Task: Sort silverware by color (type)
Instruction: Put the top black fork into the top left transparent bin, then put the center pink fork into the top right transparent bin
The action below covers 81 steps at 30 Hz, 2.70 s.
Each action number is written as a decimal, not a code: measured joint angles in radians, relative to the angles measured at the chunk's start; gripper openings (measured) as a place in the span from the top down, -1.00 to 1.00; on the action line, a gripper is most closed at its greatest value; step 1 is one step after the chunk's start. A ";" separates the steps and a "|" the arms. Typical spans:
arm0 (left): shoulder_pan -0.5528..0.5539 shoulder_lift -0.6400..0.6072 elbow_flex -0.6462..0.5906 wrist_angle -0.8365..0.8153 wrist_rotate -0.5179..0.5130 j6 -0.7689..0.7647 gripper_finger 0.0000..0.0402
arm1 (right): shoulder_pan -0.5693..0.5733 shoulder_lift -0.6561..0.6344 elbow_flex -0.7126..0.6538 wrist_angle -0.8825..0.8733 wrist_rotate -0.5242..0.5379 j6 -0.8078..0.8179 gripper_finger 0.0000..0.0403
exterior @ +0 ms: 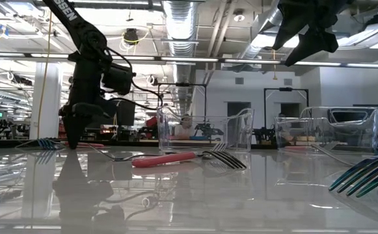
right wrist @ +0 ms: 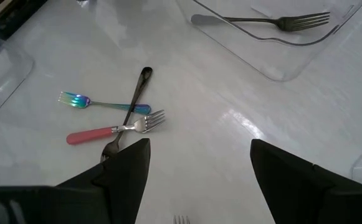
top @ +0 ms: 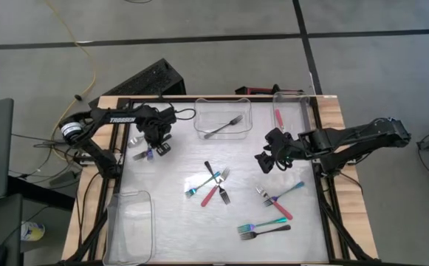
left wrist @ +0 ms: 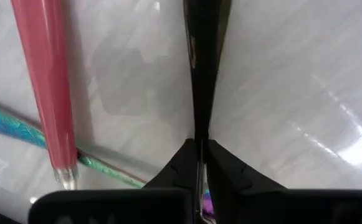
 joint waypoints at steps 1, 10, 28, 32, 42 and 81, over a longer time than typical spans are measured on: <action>-0.001 -0.017 0.014 0.000 0.005 -0.009 0.98 | 0.000 0.000 0.000 0.000 0.000 0.000 -0.50; -0.001 -0.136 0.115 0.002 0.034 -0.044 0.99 | 0.000 0.000 0.000 -0.004 0.003 -0.005 -0.50; 0.000 -0.175 0.281 0.011 0.109 -0.098 1.00 | -0.007 0.000 0.000 -0.005 0.002 -0.010 -0.50; -0.014 -0.176 0.342 0.070 0.129 -0.159 1.00 | -0.006 0.000 0.000 -0.005 0.002 -0.010 -0.50; -0.056 -0.081 0.477 0.441 0.287 -0.275 1.00 | -0.005 0.000 0.000 -0.005 -0.001 -0.011 -0.50; -0.181 0.465 1.519 -0.564 0.038 0.189 0.14 | 0.005 0.000 0.000 0.002 0.062 -0.169 -0.50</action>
